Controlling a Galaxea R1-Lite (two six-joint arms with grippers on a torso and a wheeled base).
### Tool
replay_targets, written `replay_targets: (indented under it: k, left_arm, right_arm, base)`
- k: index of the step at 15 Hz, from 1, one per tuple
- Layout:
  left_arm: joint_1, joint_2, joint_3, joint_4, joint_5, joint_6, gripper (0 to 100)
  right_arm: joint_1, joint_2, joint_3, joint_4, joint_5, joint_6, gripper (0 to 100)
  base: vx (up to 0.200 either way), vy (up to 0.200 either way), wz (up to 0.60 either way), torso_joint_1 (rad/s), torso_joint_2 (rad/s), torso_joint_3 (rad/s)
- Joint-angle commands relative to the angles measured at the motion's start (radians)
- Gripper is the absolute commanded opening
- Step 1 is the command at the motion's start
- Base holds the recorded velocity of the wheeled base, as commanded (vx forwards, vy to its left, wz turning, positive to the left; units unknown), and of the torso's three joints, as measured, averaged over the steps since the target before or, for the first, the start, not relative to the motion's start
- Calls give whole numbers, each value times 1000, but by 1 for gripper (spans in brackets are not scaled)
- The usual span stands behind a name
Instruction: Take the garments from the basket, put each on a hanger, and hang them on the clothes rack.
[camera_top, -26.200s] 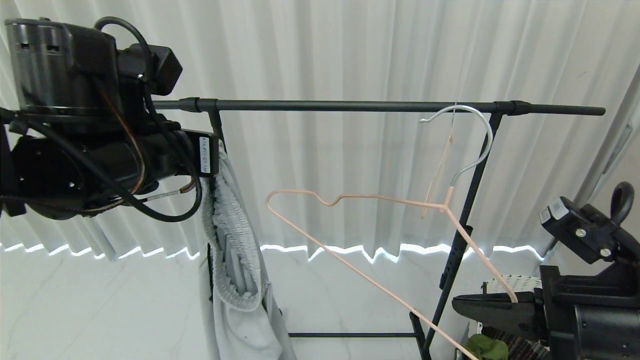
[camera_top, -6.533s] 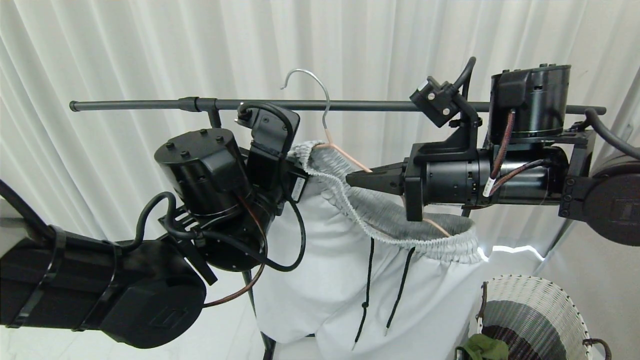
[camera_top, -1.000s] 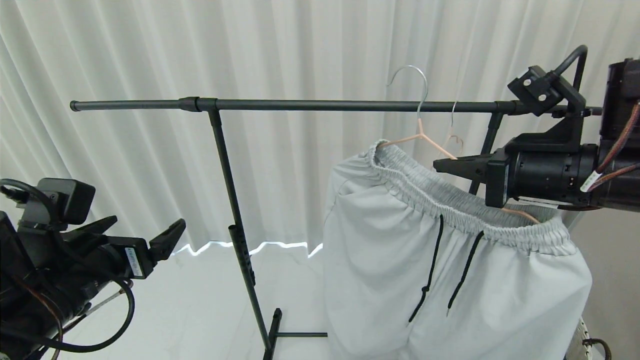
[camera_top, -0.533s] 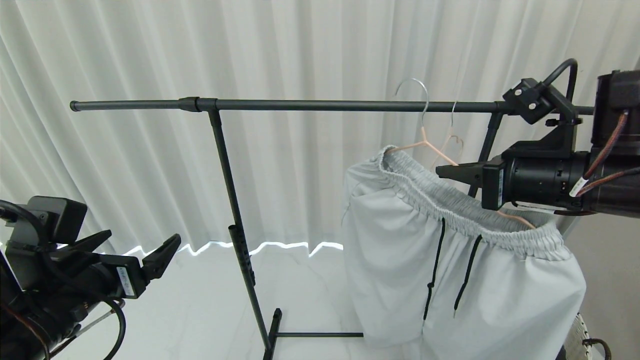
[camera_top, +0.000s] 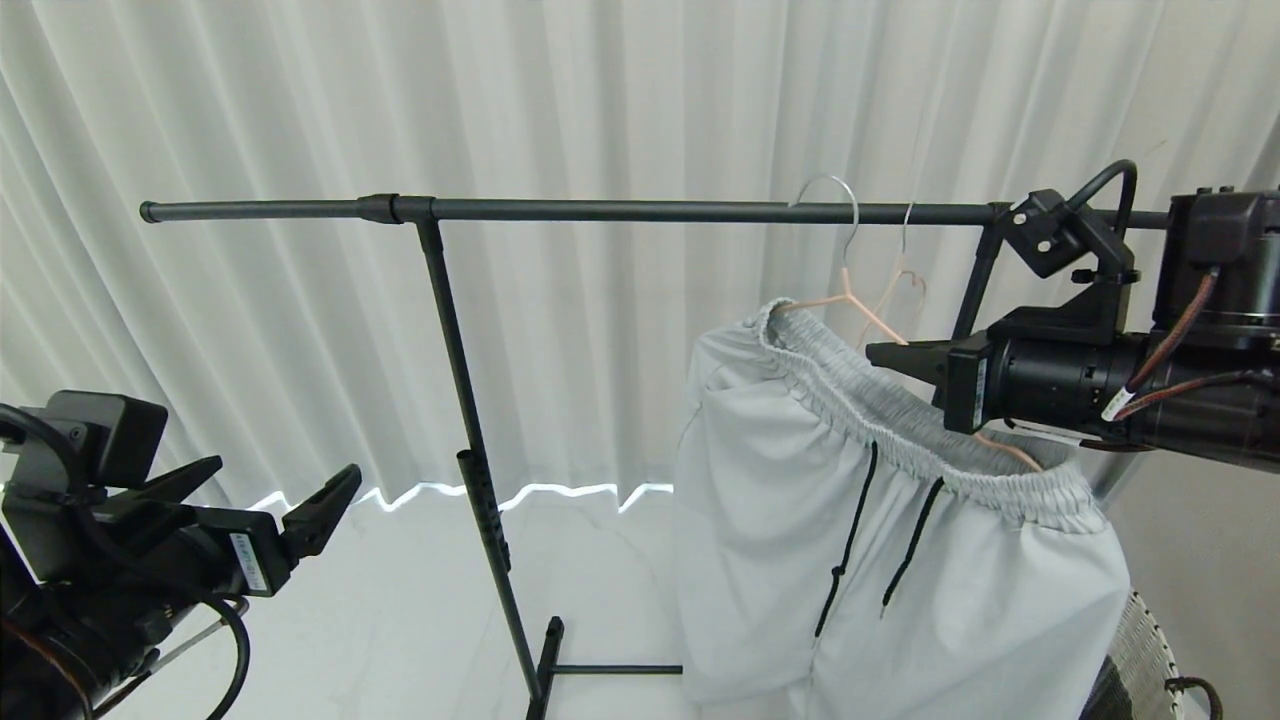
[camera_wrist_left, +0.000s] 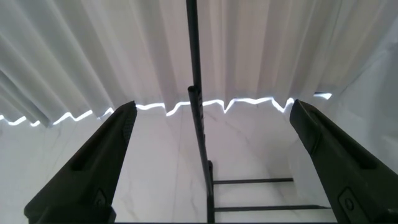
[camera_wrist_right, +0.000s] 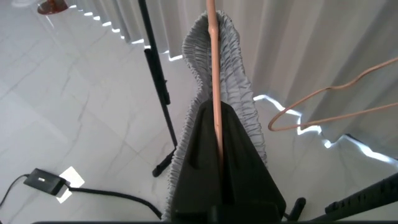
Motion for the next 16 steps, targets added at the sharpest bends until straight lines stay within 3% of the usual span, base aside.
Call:
replay_targets:
  k: [1, 13, 16]
  left_arm:
    - [0, -3, -5, 0, -3, 0, 100]
    - [1, -14, 17, 0, -5, 12, 100]
    - [-2, -32, 34, -2, -5, 14, 100]
  right_arm:
    - [-3, -10, 4, -2, 1, 1, 0]
    - [-41, 12, 16, -5, 2, 1, 0]
    - [-41, 27, 15, -9, 4, 3, 0]
  base:
    - [200, 0, 0, 2, -2, -2]
    - [200, 0, 0, 4, 0, 4]
    - [0, 0, 0, 0, 0, 0]
